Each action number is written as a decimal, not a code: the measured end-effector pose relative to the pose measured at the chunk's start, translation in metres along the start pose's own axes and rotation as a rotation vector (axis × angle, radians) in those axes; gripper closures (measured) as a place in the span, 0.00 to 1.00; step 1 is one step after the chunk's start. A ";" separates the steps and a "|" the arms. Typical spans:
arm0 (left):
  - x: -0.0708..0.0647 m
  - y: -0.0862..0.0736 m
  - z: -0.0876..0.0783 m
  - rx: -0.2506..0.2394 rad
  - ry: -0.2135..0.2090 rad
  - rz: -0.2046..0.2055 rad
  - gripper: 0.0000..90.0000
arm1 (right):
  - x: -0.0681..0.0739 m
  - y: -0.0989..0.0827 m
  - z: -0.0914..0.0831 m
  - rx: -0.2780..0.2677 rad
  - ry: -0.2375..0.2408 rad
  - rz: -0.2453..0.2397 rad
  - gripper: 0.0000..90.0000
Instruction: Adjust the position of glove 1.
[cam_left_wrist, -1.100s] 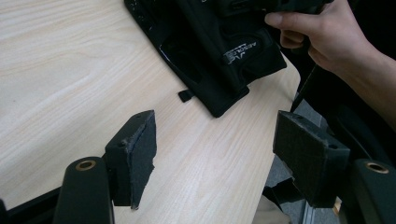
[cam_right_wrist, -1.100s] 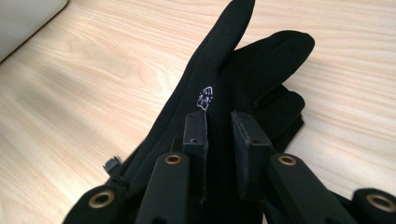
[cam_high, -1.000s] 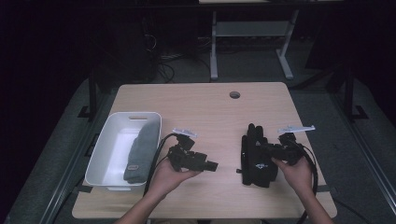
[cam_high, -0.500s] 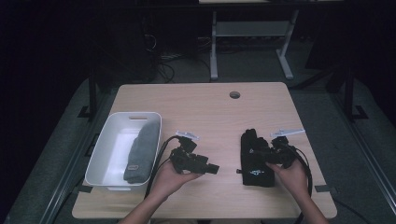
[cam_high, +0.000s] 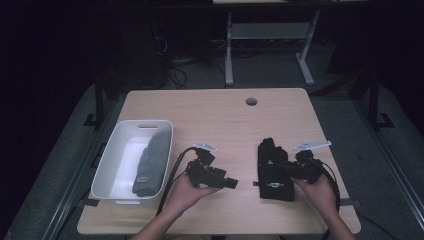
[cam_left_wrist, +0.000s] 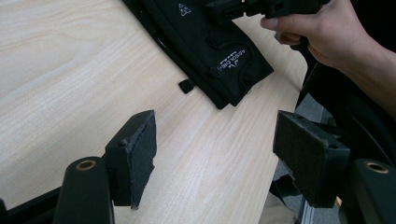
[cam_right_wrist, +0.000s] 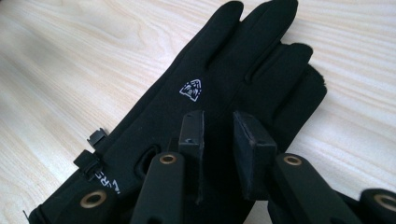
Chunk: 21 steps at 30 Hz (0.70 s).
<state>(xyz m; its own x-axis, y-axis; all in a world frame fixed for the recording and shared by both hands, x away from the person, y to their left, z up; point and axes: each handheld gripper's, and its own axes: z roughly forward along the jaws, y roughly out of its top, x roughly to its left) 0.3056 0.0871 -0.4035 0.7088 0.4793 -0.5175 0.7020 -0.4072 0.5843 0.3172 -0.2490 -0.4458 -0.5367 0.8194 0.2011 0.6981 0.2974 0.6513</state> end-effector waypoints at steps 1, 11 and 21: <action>0.000 0.000 0.001 0.002 0.000 0.000 0.33 | 0.000 -0.001 0.001 0.003 0.000 -0.003 0.83; 0.001 -0.005 0.010 0.024 -0.009 -0.001 0.34 | 0.005 -0.008 0.002 -0.001 0.030 -0.009 0.81; -0.001 -0.008 0.019 0.049 -0.020 0.000 0.36 | 0.018 -0.009 0.005 0.006 0.083 0.012 0.74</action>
<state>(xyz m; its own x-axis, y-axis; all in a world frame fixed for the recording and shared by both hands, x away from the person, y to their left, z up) 0.3006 0.0746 -0.4198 0.7095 0.4642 -0.5302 0.7044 -0.4450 0.5530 0.3040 -0.2345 -0.4516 -0.5659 0.7795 0.2687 0.7073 0.2915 0.6440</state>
